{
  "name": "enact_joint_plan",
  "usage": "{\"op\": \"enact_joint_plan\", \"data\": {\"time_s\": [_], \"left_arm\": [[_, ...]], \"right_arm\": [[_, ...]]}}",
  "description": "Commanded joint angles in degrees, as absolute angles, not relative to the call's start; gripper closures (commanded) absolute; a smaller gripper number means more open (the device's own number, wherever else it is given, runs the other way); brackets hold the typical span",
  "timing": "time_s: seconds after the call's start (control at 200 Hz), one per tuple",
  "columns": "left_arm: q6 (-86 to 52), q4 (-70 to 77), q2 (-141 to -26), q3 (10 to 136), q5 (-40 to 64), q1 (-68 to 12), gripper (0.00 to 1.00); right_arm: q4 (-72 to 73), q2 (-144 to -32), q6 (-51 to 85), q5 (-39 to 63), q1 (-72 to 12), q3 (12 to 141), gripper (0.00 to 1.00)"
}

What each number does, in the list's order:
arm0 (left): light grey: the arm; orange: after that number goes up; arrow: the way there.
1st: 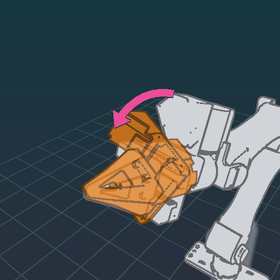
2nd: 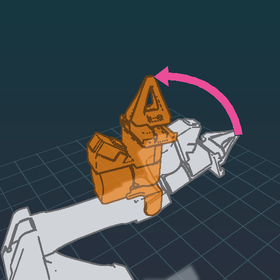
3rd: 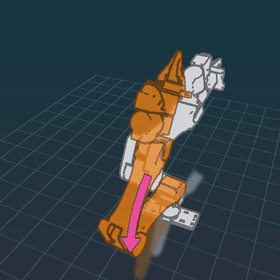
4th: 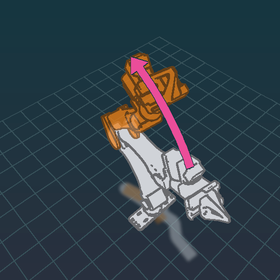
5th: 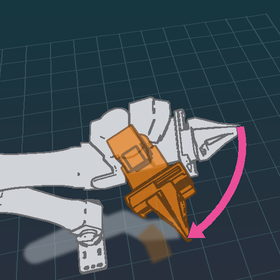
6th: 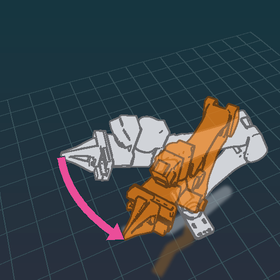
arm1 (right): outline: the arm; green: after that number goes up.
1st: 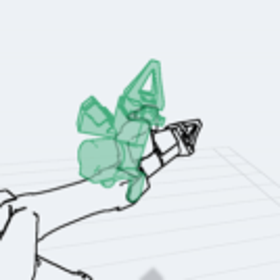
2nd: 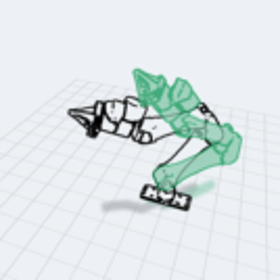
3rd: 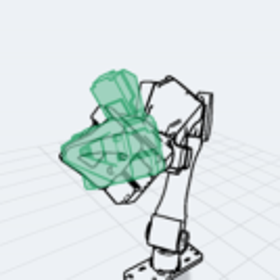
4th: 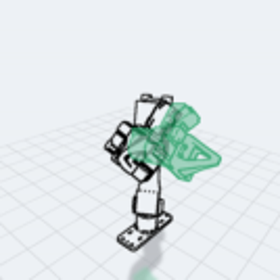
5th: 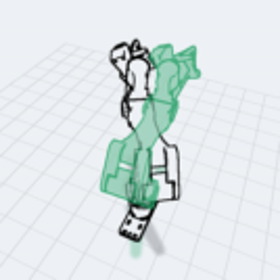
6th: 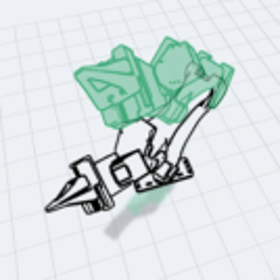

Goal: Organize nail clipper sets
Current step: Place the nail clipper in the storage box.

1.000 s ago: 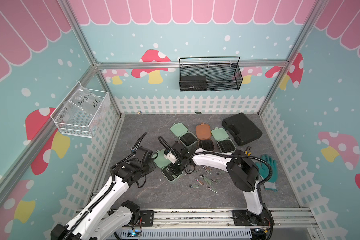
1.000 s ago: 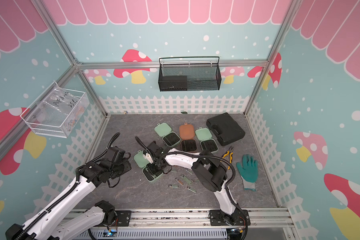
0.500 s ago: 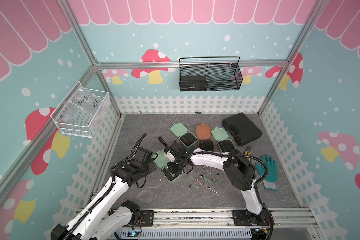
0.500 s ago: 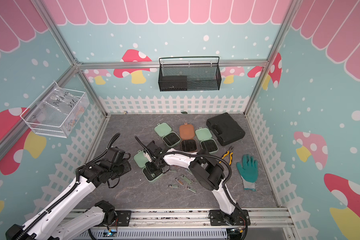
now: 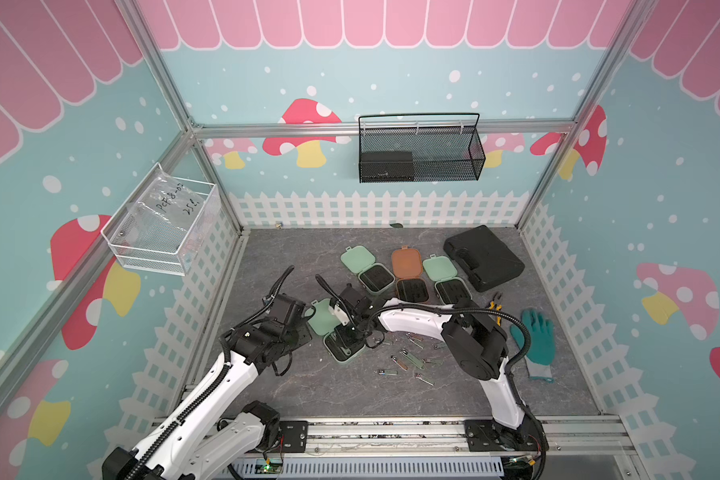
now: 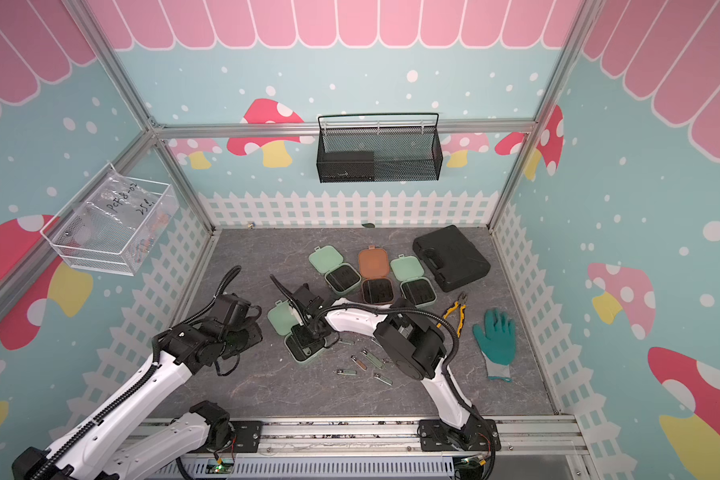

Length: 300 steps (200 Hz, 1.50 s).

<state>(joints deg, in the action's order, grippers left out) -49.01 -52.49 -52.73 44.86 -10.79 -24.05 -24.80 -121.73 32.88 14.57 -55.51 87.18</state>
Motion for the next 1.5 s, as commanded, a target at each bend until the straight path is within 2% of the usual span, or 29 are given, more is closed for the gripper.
{"op": "enact_joint_plan", "data": {"time_s": [0.0,0.59,1.061,1.496], "left_arm": [[-48.6,-52.6,-52.9,44.3,-10.6,-23.7,0.61],[-48.4,-52.2,-53.3,44.7,-10.2,-23.8,0.62],[-48.2,-52.0,-53.6,44.2,-9.2,-23.7,0.63],[-48.4,-52.0,-54.0,43.9,-8.7,-23.8,0.63]], "right_arm": [[-25.9,-122.2,33.5,11.2,-55.6,87.6,1.0],[-28.5,-122.2,33.4,7.5,-55.7,88.1,1.0],[-34.8,-128.4,34.3,-2.8,-58.1,88.9,1.0],[-33.5,-133.8,35.8,-0.3,-58.5,85.5,1.0]]}}
